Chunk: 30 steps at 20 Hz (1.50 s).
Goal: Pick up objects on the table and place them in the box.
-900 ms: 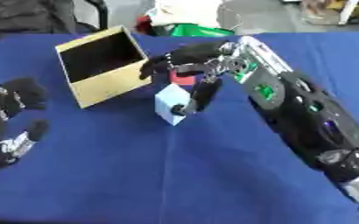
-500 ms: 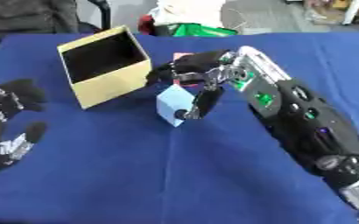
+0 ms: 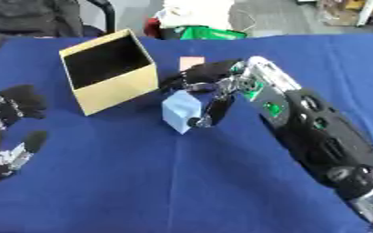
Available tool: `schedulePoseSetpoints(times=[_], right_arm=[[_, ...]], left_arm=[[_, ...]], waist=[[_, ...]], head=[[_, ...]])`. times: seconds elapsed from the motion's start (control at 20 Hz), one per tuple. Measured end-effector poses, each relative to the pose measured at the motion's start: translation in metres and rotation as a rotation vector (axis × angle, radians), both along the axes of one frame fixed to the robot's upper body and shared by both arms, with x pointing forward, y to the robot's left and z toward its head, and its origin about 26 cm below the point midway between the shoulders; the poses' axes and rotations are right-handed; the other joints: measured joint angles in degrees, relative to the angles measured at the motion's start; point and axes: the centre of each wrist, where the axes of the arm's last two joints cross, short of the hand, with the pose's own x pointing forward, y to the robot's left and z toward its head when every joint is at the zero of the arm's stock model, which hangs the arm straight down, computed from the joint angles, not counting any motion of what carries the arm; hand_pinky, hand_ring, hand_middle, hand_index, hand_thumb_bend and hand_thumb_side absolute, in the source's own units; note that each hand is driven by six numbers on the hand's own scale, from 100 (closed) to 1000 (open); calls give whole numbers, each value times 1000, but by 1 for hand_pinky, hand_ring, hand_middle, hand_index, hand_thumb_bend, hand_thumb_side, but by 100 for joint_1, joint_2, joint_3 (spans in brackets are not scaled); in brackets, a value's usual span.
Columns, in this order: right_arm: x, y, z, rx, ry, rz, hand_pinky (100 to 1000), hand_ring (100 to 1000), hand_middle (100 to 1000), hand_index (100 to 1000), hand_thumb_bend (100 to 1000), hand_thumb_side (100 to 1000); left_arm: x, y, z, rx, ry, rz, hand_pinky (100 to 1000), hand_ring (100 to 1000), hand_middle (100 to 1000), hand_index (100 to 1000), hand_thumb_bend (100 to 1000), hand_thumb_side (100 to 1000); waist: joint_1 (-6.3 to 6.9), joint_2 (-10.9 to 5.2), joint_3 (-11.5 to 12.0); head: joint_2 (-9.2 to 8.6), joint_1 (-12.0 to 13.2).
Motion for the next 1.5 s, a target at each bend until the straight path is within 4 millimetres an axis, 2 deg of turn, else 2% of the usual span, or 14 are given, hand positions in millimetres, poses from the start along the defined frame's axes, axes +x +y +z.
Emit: schedulePoseSetpoints(times=[0.85, 1.1, 1.2, 1.35, 1.5], right_arm=[[9, -15, -8, -29, -7, -57, 937, 1000, 958, 993, 242, 122], [10, -16, -9, -35, -11, -60, 933, 983, 831, 964, 214, 114], [10, -14, -10, -33, -17, -53, 927, 967, 762, 950, 197, 109], [10, -14, -10, -26, -30, -37, 906, 924, 590, 904, 172, 100], [10, -13, -8, 0, -57, -11, 898, 909, 524, 879, 159, 100]], left_arm=[[0, 0, 0, 0, 0, 0, 695, 719, 685, 863, 506, 459], [0, 0, 0, 1, -1, -3, 695, 718, 684, 863, 505, 460], [0, 0, 0, 1, -1, -3, 695, 718, 684, 863, 503, 461], [0, 0, 0, 1, -1, -3, 695, 718, 684, 863, 503, 461], [0, 0, 0, 1, -1, -3, 695, 717, 683, 863, 503, 460]], waist=[[-1, 76, 75], [-1, 84, 84], [-1, 86, 83], [-1, 89, 70], [-2, 89, 37]], head=[[-73, -71], [-92, -80], [-93, -80], [-94, -80], [-94, -78]])
